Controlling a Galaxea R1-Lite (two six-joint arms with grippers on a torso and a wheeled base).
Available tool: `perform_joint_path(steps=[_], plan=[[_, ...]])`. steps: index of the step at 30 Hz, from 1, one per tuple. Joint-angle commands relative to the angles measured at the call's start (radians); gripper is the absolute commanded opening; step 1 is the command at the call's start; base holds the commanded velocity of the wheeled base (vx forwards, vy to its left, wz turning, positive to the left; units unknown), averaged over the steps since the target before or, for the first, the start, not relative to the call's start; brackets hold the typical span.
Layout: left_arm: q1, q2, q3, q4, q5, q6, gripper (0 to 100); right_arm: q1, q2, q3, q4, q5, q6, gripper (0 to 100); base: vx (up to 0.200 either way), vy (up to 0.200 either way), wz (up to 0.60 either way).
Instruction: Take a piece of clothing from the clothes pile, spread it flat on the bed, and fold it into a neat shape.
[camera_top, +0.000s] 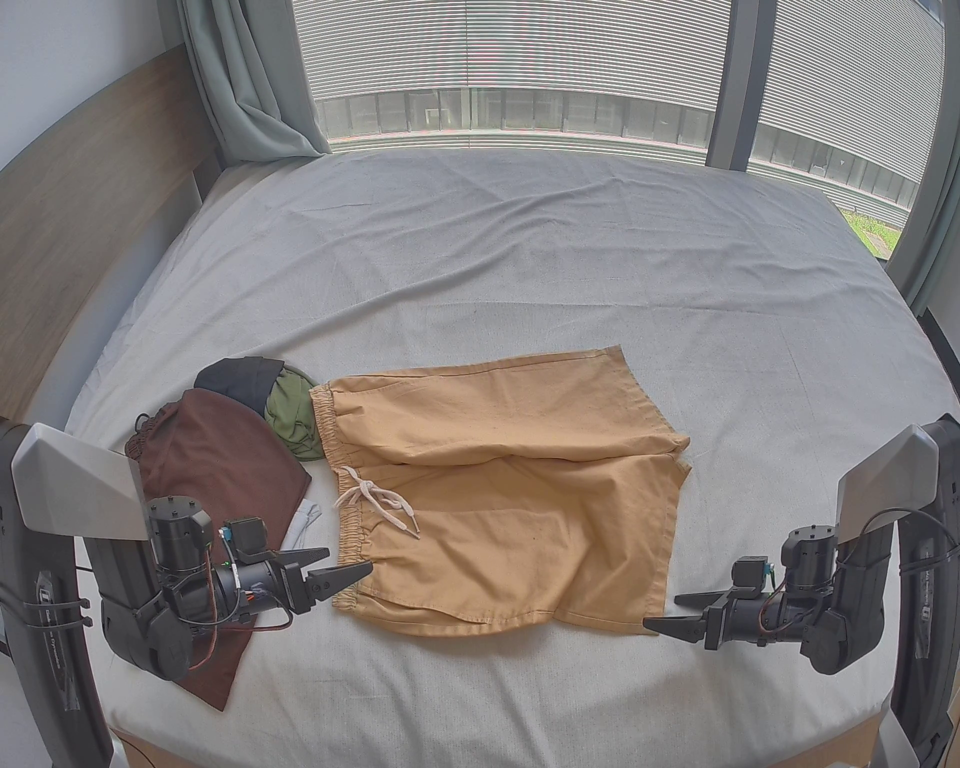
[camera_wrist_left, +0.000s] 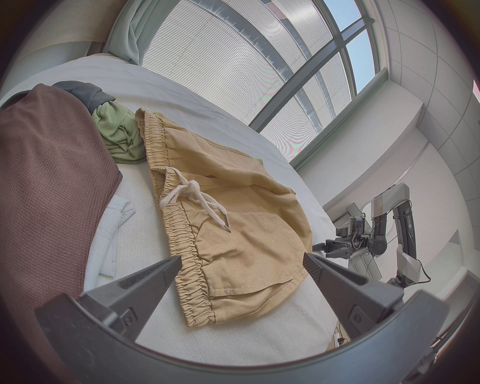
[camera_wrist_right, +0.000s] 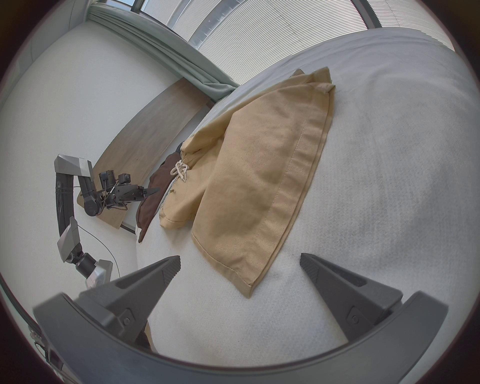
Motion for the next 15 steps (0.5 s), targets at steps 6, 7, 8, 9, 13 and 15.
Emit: perform_joint_path(steps=[6,7,8,9,13,15], plan=[[-0.002,0.007,-0.001,-0.001,0.0,-0.001,100,0.052,0.041,0.001,0.002,0.002,0.004,100,0.0,0.0,0.0],[-0.002,0.009,-0.001,-0.001,0.0,-0.001,100,0.057,0.046,0.001,0.002,0.002,0.006,100,0.0,0.0,0.0],[-0.002,0.009,-0.001,-0.001,0.0,0.001,100,0.058,0.047,0.0,0.002,0.002,0.006,100,0.0,0.0,0.0],[-0.002,0.009,-0.001,-0.001,0.0,0.001,100,0.064,0.052,-0.003,0.002,0.002,0.01,100,0.0,0.0,0.0],[-0.002,0.009,-0.001,-0.002,0.0,0.001,100,0.068,0.054,-0.008,0.002,0.002,0.012,100,0.0,0.0,0.0],[-0.002,0.009,-0.001,-0.002,-0.001,-0.001,100,0.066,0.054,-0.02,0.002,0.002,0.015,100,0.0,0.0,0.0]])
